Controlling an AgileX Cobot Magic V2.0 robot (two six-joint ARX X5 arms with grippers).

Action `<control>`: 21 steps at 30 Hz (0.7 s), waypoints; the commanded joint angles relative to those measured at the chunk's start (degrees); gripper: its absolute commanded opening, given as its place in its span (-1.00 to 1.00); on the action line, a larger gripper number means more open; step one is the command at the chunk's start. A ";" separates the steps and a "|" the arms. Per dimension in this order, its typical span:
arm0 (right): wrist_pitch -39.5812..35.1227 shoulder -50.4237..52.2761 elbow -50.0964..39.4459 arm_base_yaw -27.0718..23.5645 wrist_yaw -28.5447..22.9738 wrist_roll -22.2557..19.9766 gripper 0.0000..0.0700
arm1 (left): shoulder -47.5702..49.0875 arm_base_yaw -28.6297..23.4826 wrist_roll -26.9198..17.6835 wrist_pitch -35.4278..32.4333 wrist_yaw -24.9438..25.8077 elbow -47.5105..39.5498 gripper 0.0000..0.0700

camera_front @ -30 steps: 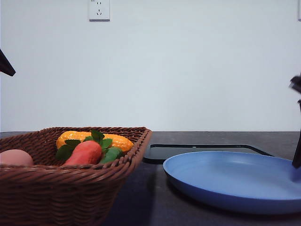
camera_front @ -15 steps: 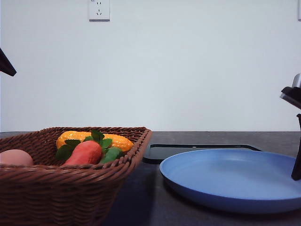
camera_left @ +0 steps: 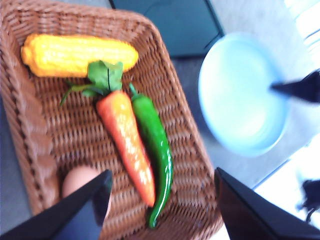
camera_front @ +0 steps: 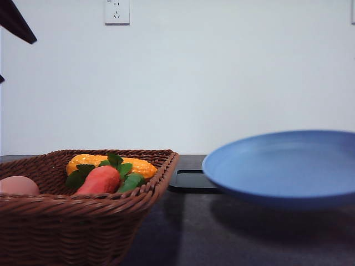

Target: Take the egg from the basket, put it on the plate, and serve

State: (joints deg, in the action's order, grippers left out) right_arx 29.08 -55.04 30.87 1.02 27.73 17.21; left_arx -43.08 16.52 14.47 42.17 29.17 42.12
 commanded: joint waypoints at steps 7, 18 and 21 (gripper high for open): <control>0.15 5.11 0.66 -0.94 0.28 0.48 -1.00 | -2.52 12.72 1.81 8.13 -18.75 3.57 0.22; 0.11 5.72 0.66 -0.94 0.28 0.53 -1.00 | -16.55 21.72 7.02 4.80 -27.79 3.60 0.22; 0.11 5.72 0.66 -0.94 0.28 0.43 -1.00 | -20.85 21.87 7.32 4.46 -28.35 3.60 0.22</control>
State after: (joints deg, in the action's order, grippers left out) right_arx 29.71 -49.17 30.87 0.14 27.66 17.23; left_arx -62.59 37.85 21.02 46.90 1.32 44.86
